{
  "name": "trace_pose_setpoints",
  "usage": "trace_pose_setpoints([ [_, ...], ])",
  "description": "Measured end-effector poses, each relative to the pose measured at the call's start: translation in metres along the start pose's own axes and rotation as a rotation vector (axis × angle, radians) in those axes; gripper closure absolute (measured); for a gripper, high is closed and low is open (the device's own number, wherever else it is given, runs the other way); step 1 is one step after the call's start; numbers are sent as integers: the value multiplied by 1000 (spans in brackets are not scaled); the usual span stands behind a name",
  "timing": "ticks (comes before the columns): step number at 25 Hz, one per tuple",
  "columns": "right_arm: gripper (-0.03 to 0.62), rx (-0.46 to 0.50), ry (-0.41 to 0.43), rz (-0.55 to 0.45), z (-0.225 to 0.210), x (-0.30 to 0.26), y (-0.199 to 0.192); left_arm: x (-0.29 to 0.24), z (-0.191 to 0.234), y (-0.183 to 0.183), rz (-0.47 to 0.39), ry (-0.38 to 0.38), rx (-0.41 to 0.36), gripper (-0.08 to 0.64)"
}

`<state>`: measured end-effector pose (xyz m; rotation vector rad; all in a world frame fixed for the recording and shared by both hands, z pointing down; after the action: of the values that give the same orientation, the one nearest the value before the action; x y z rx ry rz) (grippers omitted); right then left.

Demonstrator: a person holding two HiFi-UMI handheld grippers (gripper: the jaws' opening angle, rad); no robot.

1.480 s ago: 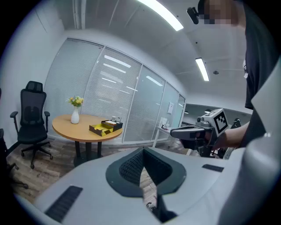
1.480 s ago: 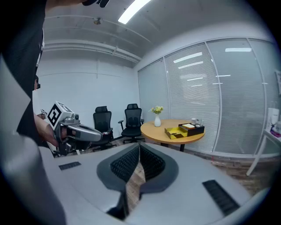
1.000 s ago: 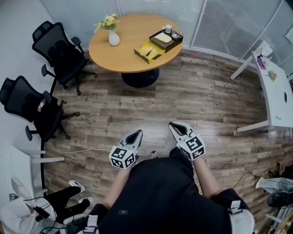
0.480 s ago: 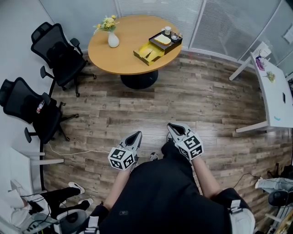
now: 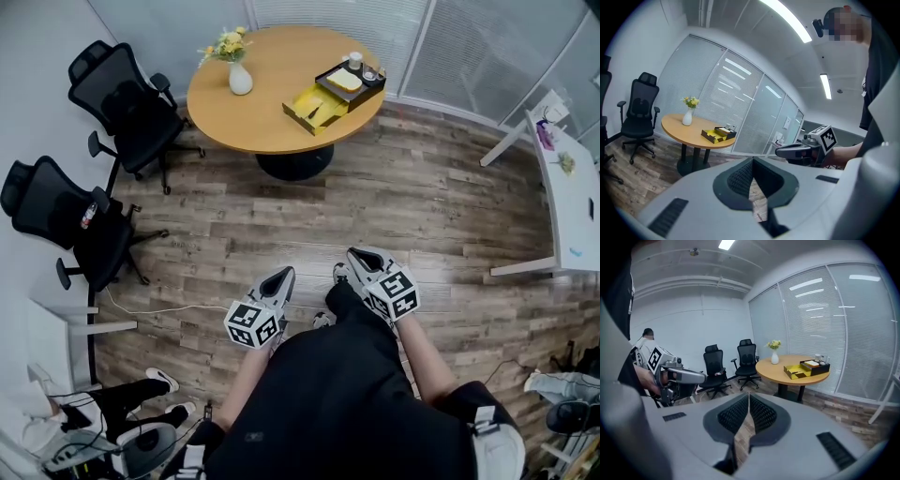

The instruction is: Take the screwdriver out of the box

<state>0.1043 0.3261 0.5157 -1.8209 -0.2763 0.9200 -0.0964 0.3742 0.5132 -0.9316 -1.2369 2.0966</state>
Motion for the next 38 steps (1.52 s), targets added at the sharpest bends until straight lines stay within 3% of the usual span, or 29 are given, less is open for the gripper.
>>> trace_pose_setpoints([
  [4,584,6,10,-9,-13,-15,11,-8,9,6,7,13,-24,554],
  [14,584,-4,52,4,-49,-42,19,-44,21,15,24,35,2,555],
  [25,584,-9,80,11,-111,-68,43,-105,35,53,32,57,-14,554],
  [38,584,-12,133,38,-165,-97,55,-151,46,72,49,109,-5,554],
])
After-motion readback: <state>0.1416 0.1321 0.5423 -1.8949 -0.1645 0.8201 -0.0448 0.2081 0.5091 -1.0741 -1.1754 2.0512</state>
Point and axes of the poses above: the fingertips, and each gripper's own axes: x backward along the fingers, z to its left, y out of its top, the point moved 5 cm from there along x, backward along the fingers, and after that the axes turned 3 degrees about -x, right-handed, at the moved point
